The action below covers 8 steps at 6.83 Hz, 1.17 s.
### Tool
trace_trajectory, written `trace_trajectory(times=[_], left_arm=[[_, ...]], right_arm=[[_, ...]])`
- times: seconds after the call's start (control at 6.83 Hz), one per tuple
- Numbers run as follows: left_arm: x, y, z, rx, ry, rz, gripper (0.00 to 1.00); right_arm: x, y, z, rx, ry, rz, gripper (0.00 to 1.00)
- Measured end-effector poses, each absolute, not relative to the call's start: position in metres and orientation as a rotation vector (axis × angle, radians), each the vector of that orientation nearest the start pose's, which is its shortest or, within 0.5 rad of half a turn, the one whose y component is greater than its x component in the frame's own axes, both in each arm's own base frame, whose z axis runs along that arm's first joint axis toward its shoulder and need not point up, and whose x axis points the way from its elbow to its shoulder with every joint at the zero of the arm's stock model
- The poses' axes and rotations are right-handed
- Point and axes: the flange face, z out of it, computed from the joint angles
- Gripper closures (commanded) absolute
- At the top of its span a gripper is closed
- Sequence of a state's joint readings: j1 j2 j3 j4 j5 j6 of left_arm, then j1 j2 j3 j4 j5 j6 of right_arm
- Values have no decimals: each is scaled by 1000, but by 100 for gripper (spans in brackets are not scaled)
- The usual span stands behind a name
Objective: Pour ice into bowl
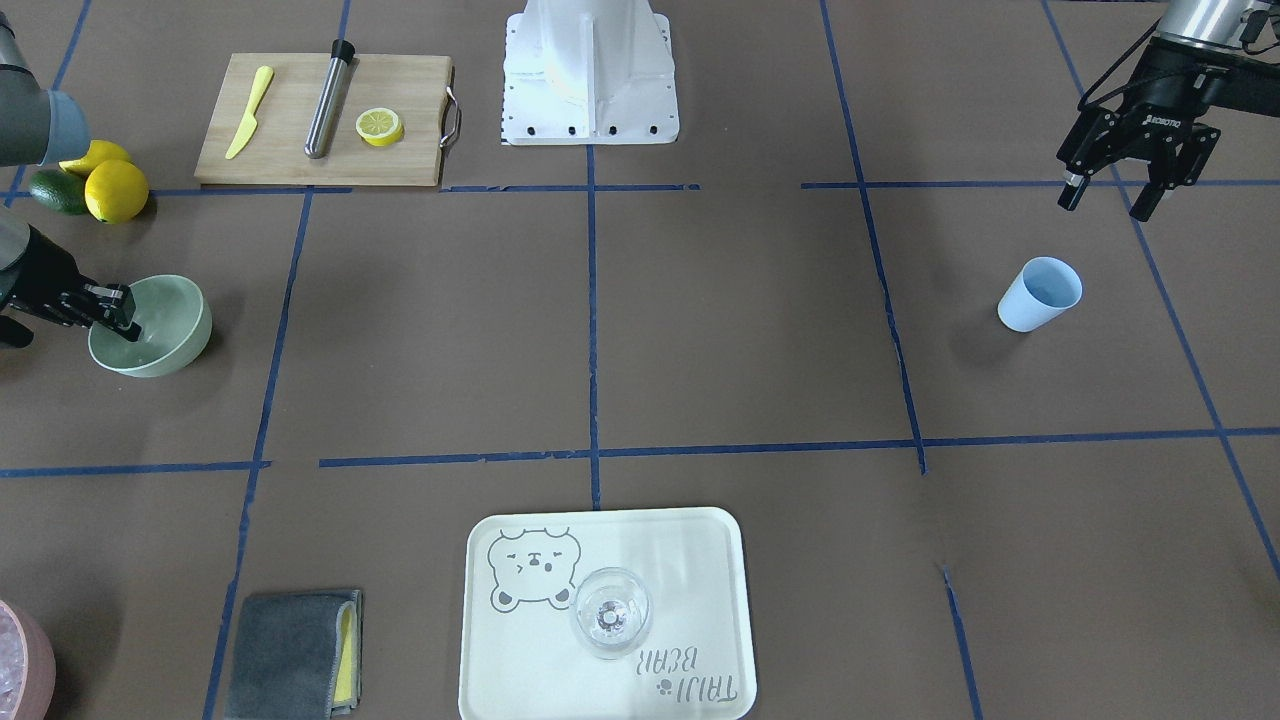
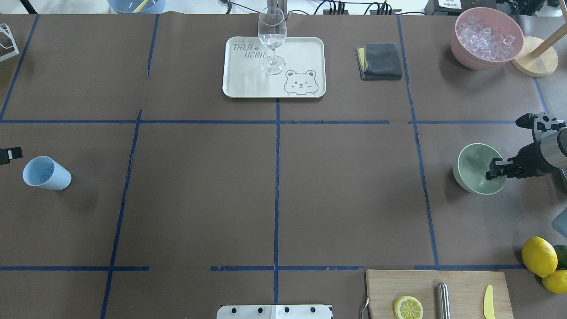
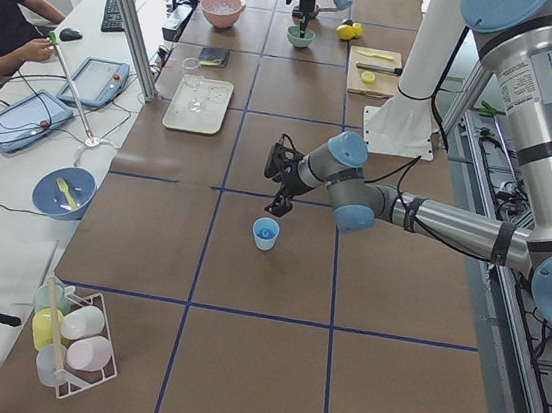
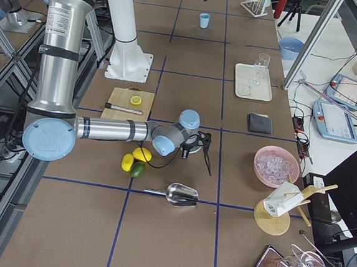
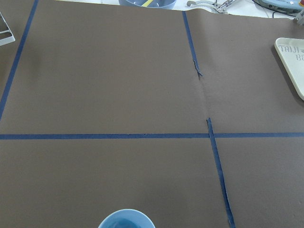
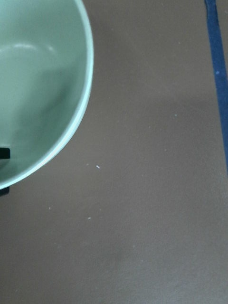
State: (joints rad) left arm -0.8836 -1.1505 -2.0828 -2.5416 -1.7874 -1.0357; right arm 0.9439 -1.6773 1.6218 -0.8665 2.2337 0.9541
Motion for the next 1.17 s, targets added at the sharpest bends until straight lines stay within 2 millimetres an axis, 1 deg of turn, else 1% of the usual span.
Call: trace_trajectory(times=[0.15, 0.44, 0.59, 0.73, 0.88, 1.03, 1.17], left_arm=[[139, -342, 477, 536, 930, -198, 0], [151, -340, 479, 547, 917, -191, 0], [163, -338, 479, 564, 902, -191, 0], [179, -332, 479, 576, 891, -210, 0], [197, -321, 482, 583, 885, -244, 0], [203, -305, 489, 593, 885, -272, 0], [194, -291, 503, 619, 881, -293, 0]], right_arm=[[-219, -426, 594, -9, -920, 79, 100], [-205, -429, 555, 9, -993, 72, 100], [-199, -433, 536, 6, -1034, 79, 100], [-203, -444, 507, -2, -1083, 100, 100], [-215, -461, 469, -21, -1131, 140, 100], [-238, -476, 428, -52, -1167, 183, 100], [-278, -482, 385, -90, -1195, 220, 100]])
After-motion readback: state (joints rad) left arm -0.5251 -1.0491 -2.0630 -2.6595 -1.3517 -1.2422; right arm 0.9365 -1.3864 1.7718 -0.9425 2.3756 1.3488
